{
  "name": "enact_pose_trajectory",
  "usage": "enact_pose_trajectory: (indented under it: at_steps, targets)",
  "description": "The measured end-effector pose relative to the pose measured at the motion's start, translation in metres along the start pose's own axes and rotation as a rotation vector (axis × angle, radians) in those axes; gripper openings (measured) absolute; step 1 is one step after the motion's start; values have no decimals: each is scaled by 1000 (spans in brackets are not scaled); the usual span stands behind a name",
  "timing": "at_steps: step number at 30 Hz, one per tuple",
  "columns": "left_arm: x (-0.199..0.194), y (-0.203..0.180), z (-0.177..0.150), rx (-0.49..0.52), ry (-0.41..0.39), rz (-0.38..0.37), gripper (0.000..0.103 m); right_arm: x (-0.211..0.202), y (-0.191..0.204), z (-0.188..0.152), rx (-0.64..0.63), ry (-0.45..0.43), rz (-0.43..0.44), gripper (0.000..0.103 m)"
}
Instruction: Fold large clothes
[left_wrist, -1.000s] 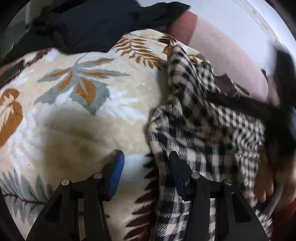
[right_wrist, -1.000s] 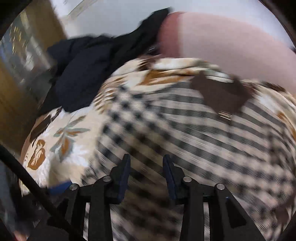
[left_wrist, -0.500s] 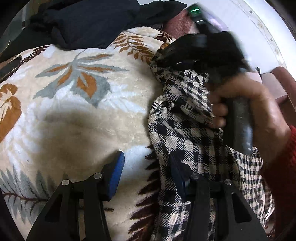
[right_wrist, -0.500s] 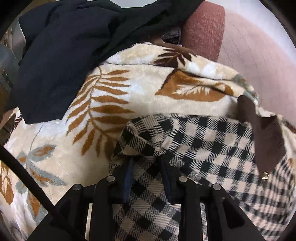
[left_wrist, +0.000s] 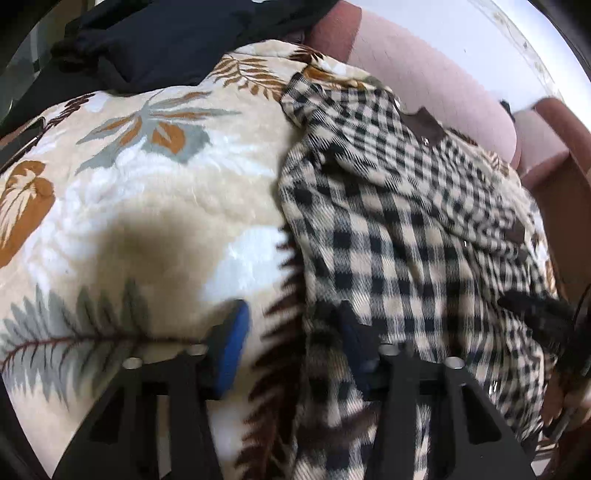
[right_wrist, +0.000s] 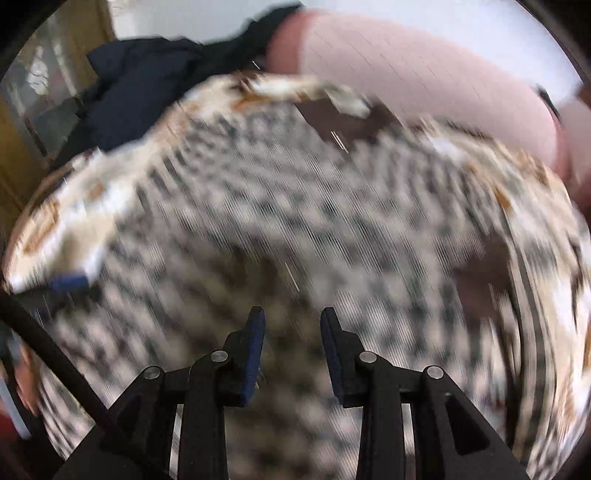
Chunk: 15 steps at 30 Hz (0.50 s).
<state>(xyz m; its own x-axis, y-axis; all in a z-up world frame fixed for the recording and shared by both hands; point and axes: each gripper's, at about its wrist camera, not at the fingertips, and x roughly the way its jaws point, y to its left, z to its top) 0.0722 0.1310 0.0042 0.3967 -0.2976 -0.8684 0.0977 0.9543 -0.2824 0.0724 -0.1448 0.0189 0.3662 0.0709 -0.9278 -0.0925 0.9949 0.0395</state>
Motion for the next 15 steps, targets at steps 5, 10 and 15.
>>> enact_pose_trajectory:
  at_steps: [5, 10, 15]
  targets:
    - [-15, -17, -37, 31, 23, 8, 18, -13, -9, -74, 3, -34, -15, 34]
    - [-33, -26, -71, 41, 23, 0, 17, -40, -22, -113, 65, -49, 32, 34]
    - [-50, -20, -89, -37, -13, -38, 20, -64, -23, -122, 159, -143, 225, 34]
